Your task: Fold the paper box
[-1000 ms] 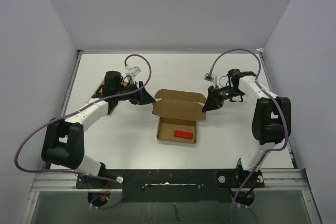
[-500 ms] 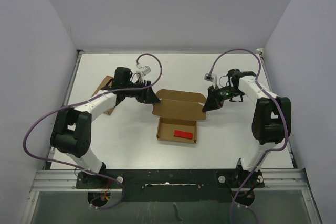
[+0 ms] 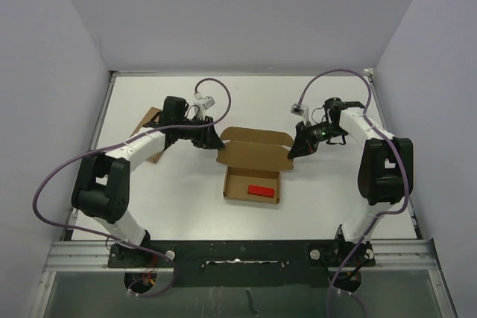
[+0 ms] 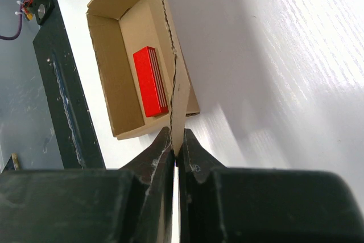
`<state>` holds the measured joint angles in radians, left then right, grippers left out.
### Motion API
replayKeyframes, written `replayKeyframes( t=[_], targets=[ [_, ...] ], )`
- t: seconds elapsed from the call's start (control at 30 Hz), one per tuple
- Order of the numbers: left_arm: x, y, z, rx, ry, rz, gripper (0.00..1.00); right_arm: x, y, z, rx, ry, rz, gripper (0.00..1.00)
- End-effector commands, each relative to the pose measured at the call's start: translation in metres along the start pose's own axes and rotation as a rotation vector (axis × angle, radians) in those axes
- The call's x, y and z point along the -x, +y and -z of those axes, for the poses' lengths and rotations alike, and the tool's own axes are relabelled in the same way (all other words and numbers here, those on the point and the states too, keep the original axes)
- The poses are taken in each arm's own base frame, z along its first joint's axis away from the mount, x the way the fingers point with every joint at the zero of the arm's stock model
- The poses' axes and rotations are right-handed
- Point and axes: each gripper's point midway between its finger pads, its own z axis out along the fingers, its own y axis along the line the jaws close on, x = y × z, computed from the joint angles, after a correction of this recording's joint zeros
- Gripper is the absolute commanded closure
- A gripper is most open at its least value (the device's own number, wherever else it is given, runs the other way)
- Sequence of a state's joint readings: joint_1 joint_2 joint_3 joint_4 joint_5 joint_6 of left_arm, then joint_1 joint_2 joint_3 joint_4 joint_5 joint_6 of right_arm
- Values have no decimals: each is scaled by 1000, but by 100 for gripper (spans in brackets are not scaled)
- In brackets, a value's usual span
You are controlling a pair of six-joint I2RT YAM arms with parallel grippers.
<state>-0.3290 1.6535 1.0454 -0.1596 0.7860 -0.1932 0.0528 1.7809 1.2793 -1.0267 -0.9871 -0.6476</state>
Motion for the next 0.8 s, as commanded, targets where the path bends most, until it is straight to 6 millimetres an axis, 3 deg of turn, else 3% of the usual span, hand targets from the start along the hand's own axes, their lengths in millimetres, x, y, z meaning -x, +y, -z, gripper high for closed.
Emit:
replayKeyframes(
  t=[0.0, 0.17, 0.4, 0.63, 0.77],
  targets=[
    [12, -8, -5, -50, -5, -51, 81, 16, 3, 6, 11, -40, 35, 100],
    [12, -12, -6, -59, -8, -66, 100, 18, 4, 7, 11, -45, 39, 100],
    [35, -16, -1, 43, -171, -106, 100, 32, -1, 12, -52, -57, 72, 100],
    [69, -19, -5, 216, -391, -183, 100, 61, -19, 15, -222, -38, 159, 100],
    [84, -9, -9, 309, -497, -191, 100, 79, -34, 21, -307, -54, 194, 100]
  ],
)
